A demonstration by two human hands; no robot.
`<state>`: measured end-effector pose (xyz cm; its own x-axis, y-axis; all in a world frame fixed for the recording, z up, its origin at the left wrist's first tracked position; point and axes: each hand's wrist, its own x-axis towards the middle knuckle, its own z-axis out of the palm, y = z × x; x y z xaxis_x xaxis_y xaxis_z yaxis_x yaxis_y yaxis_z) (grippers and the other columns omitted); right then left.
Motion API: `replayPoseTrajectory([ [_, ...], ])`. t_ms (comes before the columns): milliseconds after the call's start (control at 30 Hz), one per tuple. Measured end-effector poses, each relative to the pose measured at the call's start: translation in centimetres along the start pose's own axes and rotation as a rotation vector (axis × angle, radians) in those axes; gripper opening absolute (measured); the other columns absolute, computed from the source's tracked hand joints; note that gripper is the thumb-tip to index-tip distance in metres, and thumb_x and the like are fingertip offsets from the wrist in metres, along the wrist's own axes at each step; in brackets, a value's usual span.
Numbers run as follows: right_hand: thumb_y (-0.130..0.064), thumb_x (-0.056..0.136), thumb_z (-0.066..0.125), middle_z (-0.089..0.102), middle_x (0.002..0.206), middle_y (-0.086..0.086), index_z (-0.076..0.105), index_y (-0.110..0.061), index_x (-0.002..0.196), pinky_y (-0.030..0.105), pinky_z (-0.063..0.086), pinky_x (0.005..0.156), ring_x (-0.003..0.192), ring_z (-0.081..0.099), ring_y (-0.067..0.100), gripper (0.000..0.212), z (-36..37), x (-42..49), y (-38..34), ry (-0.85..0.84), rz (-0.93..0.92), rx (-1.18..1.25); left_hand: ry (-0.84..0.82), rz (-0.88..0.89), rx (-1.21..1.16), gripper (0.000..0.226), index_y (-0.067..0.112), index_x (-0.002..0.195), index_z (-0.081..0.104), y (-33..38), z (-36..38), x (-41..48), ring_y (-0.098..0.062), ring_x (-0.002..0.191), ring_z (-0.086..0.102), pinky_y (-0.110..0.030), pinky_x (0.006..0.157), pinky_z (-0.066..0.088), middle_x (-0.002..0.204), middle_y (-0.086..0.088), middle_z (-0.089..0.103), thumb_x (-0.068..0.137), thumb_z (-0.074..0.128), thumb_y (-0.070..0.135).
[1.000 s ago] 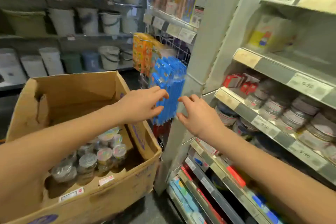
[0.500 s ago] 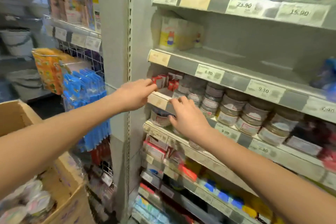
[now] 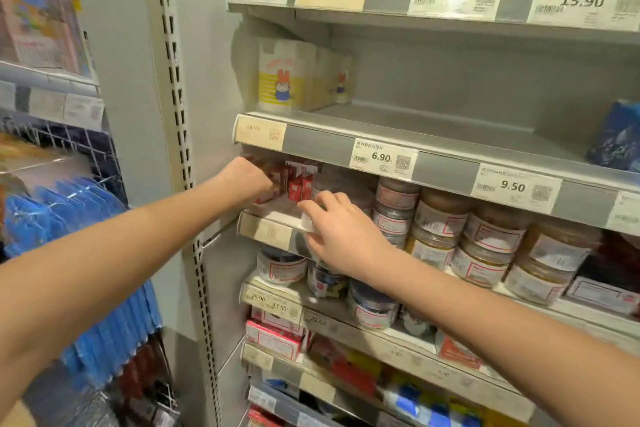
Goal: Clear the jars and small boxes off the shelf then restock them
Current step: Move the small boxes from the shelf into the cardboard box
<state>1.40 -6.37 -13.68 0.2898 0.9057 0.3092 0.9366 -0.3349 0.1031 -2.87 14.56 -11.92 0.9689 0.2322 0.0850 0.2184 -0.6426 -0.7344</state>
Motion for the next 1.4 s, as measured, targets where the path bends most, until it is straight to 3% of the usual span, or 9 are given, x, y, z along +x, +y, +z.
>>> replayPoseTrajectory([
  [167, -0.026, 0.094, 0.049, 0.045, 0.130, 0.012, 0.042, -0.012, 0.134, 0.044, 0.043, 0.094, 0.117, 0.041, 0.031, 0.043, 0.7, -0.1, 0.4, 0.011, -0.018, 0.013, 0.066, 0.004, 0.010, 0.037, 0.019, 0.134, 0.050, 0.4, 1.8, 0.8, -0.029, 0.131, 0.042, -0.035, 0.108, 0.030, 0.141, -0.009, 0.044, 0.098, 0.041, 0.022],
  [333, -0.026, 0.093, 0.052, 0.045, 0.128, 0.011, 0.042, -0.012, 0.132, 0.042, 0.041, 0.096, 0.118, 0.040, 0.030, 0.043, 1.2, -0.9, -0.3, 0.001, -0.025, 0.001, 0.074, -0.032, -0.058, 0.032, 0.023, 0.128, 0.055, 0.7, 0.7, 0.0, -0.028, 0.120, 0.051, -0.036, 0.099, 0.039, 0.135, -0.009, 0.047, 0.099, 0.042, 0.027],
  [467, -0.021, 0.092, 0.053, 0.043, 0.131, 0.012, 0.040, -0.013, 0.136, 0.042, 0.040, 0.097, 0.120, 0.039, 0.031, 0.047, 0.6, -1.5, -1.2, 0.019, -0.026, 0.013, 0.217, -0.049, -0.195, 0.022, 0.015, 0.113, 0.058, 0.7, 0.1, -2.6, -0.027, 0.088, 0.062, -0.036, 0.071, 0.049, 0.113, -0.013, 0.048, 0.091, 0.057, 0.018],
  [633, -0.020, 0.092, 0.051, 0.042, 0.131, 0.014, 0.041, -0.011, 0.134, 0.042, 0.040, 0.094, 0.120, 0.038, 0.034, 0.044, 0.9, -1.0, -3.0, 0.016, 0.006, -0.019, 0.475, -0.044, -0.359, 0.036, 0.007, 0.086, 0.050, 0.8, 1.2, -7.8, -0.023, 0.053, 0.041, -0.031, 0.039, 0.032, 0.089, -0.012, 0.032, 0.064, 0.078, 0.003],
  [767, -0.025, 0.090, 0.055, 0.036, 0.136, 0.017, 0.039, -0.010, 0.136, 0.043, 0.037, 0.095, 0.122, 0.036, 0.036, 0.051, 1.7, 1.3, -4.0, 0.016, 0.003, -0.088, 0.588, 0.005, -0.383, 0.029, 0.002, 0.080, 0.051, 1.2, 1.2, -11.2, -0.022, 0.048, 0.035, -0.030, 0.039, 0.027, 0.080, -0.015, 0.040, 0.063, 0.073, -0.004],
  [1000, -0.014, 0.090, 0.053, 0.035, 0.140, 0.017, 0.041, -0.013, 0.137, 0.044, 0.043, 0.090, 0.118, 0.044, 0.037, 0.048, 3.2, 8.4, -4.1, 0.018, 0.026, -0.141, 0.659, 0.082, -0.275, 0.045, 0.012, 0.110, 0.048, 0.3, 2.9, -13.5, -0.026, 0.057, 0.045, -0.036, 0.046, 0.043, 0.095, -0.017, 0.054, 0.068, 0.065, 0.009],
  [1100, -0.019, 0.094, 0.050, 0.045, 0.135, 0.015, 0.046, -0.016, 0.133, 0.040, 0.047, 0.084, 0.115, 0.053, 0.036, 0.038, 4.0, 11.2, -3.2, -0.094, 0.014, -0.123, 0.689, 0.145, -0.192, 0.041, 0.015, 0.114, 0.049, -0.2, 3.2, -13.3, -0.027, 0.064, 0.051, -0.038, 0.054, 0.046, 0.102, -0.016, 0.057, 0.074, 0.060, 0.014],
  [1233, -0.060, 0.083, 0.037, 0.029, 0.151, 0.006, 0.042, -0.035, 0.135, 0.050, 0.029, 0.106, 0.136, 0.027, 0.038, 0.059, 6.6, 14.9, -1.8, -0.212, 0.119, -0.109, 0.673, 0.184, -0.144, 0.042, 0.016, 0.116, 0.051, -1.0, 3.3, -12.7, -0.029, 0.069, 0.054, -0.040, 0.059, 0.048, 0.107, -0.017, 0.056, 0.076, 0.062, 0.016],
  [1400, -0.045, 0.094, 0.040, 0.025, 0.149, 0.013, 0.029, -0.023, 0.144, 0.054, 0.026, 0.109, 0.138, 0.024, 0.039, 0.056, 7.8, 16.4, -1.3, -0.207, 0.230, -0.048, 0.677, 0.197, -0.128, 0.039, 0.016, 0.117, 0.052, -1.4, 3.1, -12.1, -0.030, 0.069, 0.054, -0.038, 0.061, 0.046, 0.109, -0.017, 0.056, 0.079, 0.055, 0.017],
])
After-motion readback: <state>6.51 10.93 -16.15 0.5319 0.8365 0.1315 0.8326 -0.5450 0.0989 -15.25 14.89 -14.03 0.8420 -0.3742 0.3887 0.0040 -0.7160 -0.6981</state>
